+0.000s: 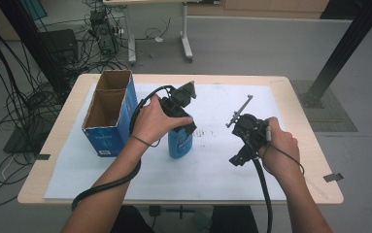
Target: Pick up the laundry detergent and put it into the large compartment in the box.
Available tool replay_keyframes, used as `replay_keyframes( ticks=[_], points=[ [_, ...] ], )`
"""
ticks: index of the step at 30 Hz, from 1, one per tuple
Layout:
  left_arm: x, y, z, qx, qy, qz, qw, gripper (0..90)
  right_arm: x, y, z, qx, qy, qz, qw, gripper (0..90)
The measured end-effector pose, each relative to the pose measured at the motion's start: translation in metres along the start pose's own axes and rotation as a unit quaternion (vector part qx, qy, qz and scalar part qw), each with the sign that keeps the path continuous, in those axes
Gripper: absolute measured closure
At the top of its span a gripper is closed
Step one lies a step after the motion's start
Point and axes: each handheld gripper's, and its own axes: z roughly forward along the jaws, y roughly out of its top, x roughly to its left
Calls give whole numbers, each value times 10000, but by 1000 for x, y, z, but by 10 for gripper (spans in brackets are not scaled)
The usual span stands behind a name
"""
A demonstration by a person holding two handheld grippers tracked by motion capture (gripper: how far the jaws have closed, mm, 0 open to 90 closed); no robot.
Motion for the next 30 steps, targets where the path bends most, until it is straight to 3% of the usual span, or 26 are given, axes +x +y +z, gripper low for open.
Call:
replay_keyframes(
  ticks=[30],
  points=[
    [4,0,-2,-37,-10,-65,10000,87,0,1,1,4,32,7,10000,50]
  ],
)
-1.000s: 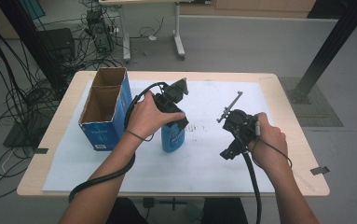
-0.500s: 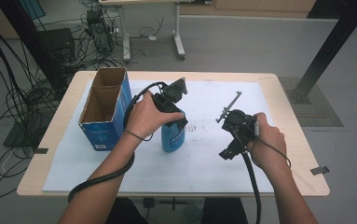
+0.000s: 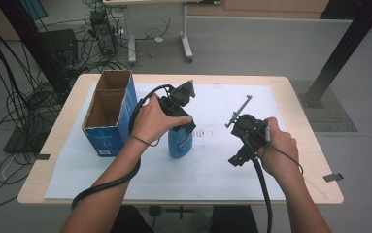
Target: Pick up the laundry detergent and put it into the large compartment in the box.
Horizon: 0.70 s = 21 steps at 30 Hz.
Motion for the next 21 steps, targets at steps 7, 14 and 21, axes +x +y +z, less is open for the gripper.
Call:
replay_keyframes(
  ticks=[7,14,21],
  points=[
    [0,-1,0,-13,-3,-20,10000,87,1,1,0,10,-5,-17,10000,50],
    [2,-2,1,-15,4,-22,10000,86,2,1,0,13,-4,-12,10000,50],
    [1,-2,0,-41,0,-30,10000,93,2,0,-1,15,-11,8,10000,50]
  ],
)
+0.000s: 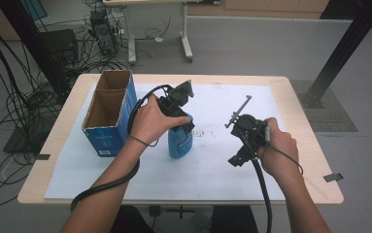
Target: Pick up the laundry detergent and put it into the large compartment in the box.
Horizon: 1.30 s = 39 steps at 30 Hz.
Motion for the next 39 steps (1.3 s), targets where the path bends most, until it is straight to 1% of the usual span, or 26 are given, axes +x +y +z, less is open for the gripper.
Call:
replay_keyframes(
  ticks=[2,3,8,12,14,15,16,18,19,20,22,26,27,30,32,39],
  points=[
    [0,0,0,1,-15,14,10000,101,0,0,0,3,-6,3,10000,51],
    [-1,0,-1,-18,-47,33,10000,130,0,0,0,-13,-2,-1,10000,50],
    [-1,1,0,-8,-68,37,10000,171,0,0,0,3,-4,-12,10000,50],
    [-1,1,1,22,-92,43,9999,244,0,-1,-1,10,-8,14,10000,50],
    [-1,1,1,35,-99,61,9999,247,0,-1,-1,12,-10,28,10000,51],
    [-1,1,1,36,-97,62,9999,264,0,-1,-1,8,-15,18,10000,50],
    [-2,1,1,18,-109,67,9999,292,0,-2,-1,17,-30,25,10000,50],
    [-2,1,1,26,-124,60,9999,320,-1,-2,-1,11,-34,6,10000,51],
    [-2,1,0,23,-138,72,9999,320,0,-1,-1,27,-32,21,10000,50],
    [-2,1,0,-6,-166,31,9999,331,0,-1,-1,22,-30,11,10000,50],
    [-3,1,0,-14,-188,39,9998,365,0,-1,-1,32,-31,22,10000,50],
    [-3,2,-1,6,-156,83,9998,369,0,-1,-1,20,-41,17,10000,50],
    [-4,2,0,-5,-157,64,9999,370,-1,-1,-1,9,-38,5,10000,50],
    [-4,1,0,-16,-140,92,9999,371,-1,-1,-1,14,-37,-1,10000,50],
    [-4,1,0,-38,-135,94,9999,371,-1,-1,-1,22,-30,28,10000,51],
    [-4,1,0,-18,-133,108,9999,371,-1,0,0,8,-37,-2,10000,51]
  ],
)
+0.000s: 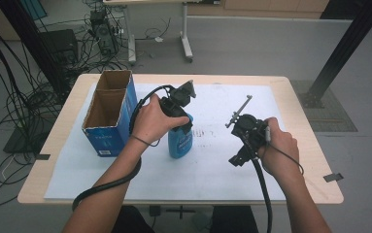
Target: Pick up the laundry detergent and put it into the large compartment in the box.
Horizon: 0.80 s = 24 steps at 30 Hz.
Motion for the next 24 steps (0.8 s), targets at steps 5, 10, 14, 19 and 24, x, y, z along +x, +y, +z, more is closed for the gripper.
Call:
replay_keyframes(
  ticks=[5,10,14,19,24],
  points=[
    [0,0,0,-12,-1,-13,10000,371,0,0,0,29,3,9,10000,50],
    [0,0,0,-11,-4,-12,10000,371,0,0,0,35,-9,14,10000,50],
    [0,-1,0,-32,-24,-38,10000,371,0,1,0,32,-11,2,10000,50],
    [0,-1,0,-47,-18,-33,10000,371,1,1,1,37,-6,-18,10000,51],
    [0,-1,0,-42,-20,-11,10000,371,1,1,1,37,-5,0,10000,51]
  ],
)
